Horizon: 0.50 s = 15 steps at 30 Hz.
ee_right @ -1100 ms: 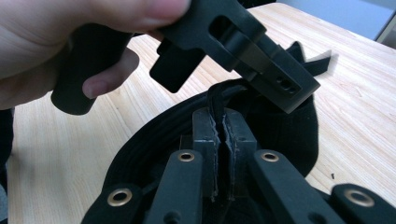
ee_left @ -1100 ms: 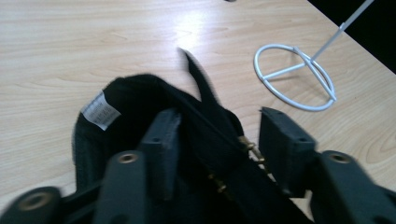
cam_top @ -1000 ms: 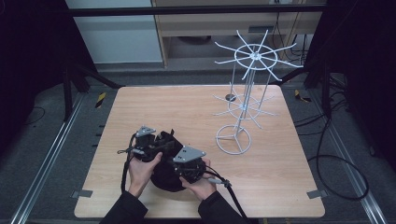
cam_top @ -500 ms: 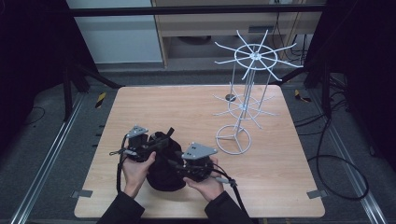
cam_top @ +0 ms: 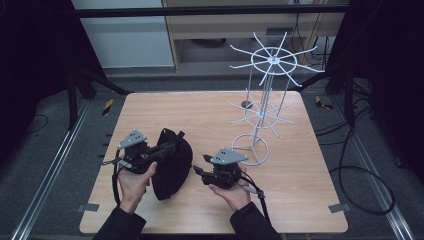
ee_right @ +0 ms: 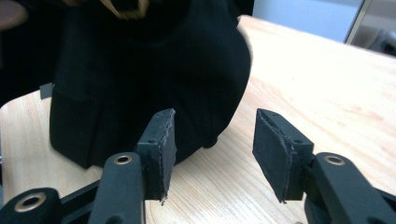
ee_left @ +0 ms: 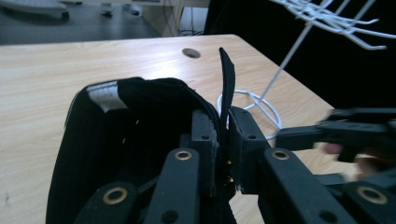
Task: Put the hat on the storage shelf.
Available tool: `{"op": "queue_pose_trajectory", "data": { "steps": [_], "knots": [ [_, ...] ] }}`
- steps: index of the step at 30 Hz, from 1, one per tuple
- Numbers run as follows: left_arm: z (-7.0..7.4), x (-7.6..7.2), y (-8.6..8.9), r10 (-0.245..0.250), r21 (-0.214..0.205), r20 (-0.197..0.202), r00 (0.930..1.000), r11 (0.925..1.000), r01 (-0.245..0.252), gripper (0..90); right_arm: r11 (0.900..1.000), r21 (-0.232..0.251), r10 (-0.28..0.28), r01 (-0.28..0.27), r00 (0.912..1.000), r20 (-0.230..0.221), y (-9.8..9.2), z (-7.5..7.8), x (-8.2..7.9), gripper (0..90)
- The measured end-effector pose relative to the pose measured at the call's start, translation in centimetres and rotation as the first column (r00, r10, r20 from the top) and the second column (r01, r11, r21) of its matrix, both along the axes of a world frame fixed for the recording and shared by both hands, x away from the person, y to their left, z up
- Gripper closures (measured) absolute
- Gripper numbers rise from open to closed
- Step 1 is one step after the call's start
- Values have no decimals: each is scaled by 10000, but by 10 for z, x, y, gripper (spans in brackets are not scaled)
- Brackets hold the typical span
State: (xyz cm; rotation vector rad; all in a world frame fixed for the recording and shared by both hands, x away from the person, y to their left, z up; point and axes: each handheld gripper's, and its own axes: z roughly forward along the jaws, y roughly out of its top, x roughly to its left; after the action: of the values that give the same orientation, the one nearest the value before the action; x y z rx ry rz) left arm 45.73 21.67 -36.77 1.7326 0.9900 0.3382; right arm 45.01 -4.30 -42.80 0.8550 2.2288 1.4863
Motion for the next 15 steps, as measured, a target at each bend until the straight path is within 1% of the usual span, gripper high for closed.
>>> {"op": "queue_pose_trajectory", "data": {
  "steps": [3,8,10,12,13,15],
  "knots": [
    [6,-4,0,-176,-85,238,9996,9998,178,807,10000,22,-40,40,9999,-158,2,-7,5,467],
    [16,-11,1,-462,-274,558,9974,9985,478,807,9998,80,-192,194,9996,-191,4,-14,13,428],
    [18,-12,0,-539,-234,654,9964,9982,555,808,9989,454,-64,77,9996,-286,4,-15,16,431],
    [19,-13,-1,-602,-223,688,9958,9978,619,808,9974,714,56,-26,9991,-420,7,-17,19,461],
    [19,-12,-2,-647,-187,700,9954,9976,662,808,9966,813,159,-120,9987,-475,9,-18,21,493],
    [19,-12,-2,-692,-117,707,9951,9975,702,808,9932,1103,461,-375,9959,-773,13,-21,25,582]
  ]
}}
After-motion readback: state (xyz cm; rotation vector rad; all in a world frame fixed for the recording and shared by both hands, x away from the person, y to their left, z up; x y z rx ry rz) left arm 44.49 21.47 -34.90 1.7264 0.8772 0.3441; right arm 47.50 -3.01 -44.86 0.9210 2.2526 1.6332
